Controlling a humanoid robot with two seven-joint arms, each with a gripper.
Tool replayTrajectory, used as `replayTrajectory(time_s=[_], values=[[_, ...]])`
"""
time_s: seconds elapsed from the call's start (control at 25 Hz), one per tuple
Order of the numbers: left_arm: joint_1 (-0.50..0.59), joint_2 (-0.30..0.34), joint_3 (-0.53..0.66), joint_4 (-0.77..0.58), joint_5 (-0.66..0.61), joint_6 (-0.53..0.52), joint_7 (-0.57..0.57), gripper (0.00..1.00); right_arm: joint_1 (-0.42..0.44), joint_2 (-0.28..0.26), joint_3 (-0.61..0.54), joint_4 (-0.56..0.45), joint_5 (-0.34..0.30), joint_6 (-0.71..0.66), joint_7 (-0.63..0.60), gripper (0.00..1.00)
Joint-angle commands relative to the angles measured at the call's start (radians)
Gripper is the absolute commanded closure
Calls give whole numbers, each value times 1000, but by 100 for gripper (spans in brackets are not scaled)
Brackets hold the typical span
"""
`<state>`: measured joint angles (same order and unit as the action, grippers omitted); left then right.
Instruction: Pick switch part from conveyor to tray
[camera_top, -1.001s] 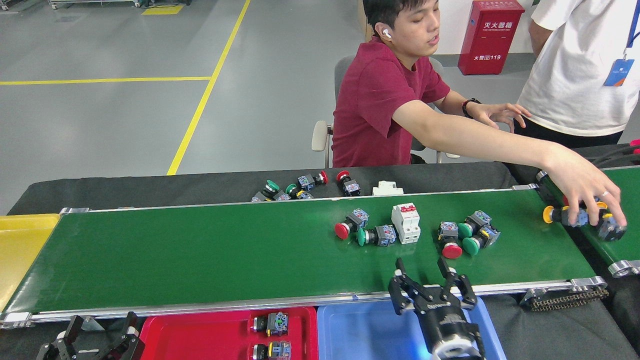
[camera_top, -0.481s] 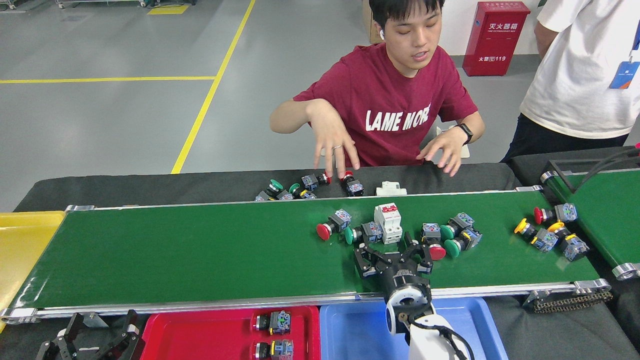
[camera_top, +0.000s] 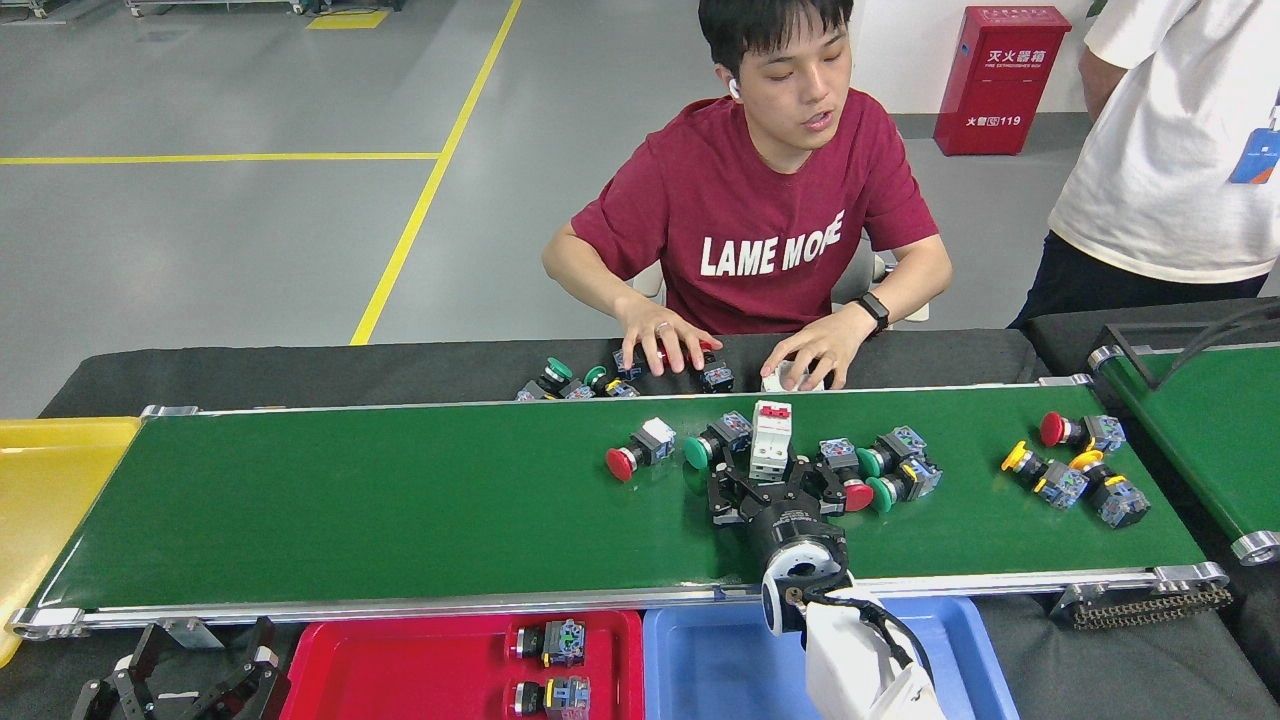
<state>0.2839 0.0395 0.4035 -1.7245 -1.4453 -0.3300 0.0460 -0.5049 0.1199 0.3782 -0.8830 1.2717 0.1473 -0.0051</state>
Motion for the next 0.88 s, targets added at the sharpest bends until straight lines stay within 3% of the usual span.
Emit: replayTrajectory(time_s=[0.0,0.08,0.2,0.36,0.48,0.64,0.76,0.84], values=[[-5,13,1,-10,-1,-1,6,0,-14,-3,-2,-48,-5,-51,-3,73],[-5,13,1,-12,-1,-1,6,0,8,-19,-5,-113,-5,-72,0,89],[-15,13,1,-12,5,-17,6,0,32,-43,-7,-198,-6,-91,2,90],[-80,13,3,5,-1,-179,5,0,95,-72,-8,-383,-6,-130,17,90],[-135,16,1,14,-1,-273,-2,0,197,-109,-8,-567,-49,-226,63,89],[-226,88,-74,59,-17,-406,-6,0,381,-163,-12,-780,-63,-341,103,89],[-270,123,-161,86,-20,-437,-6,0,493,-235,-39,-860,-69,-407,100,89],[-308,129,-221,149,-20,-439,-6,0,560,-279,-102,-884,-112,-475,99,88]])
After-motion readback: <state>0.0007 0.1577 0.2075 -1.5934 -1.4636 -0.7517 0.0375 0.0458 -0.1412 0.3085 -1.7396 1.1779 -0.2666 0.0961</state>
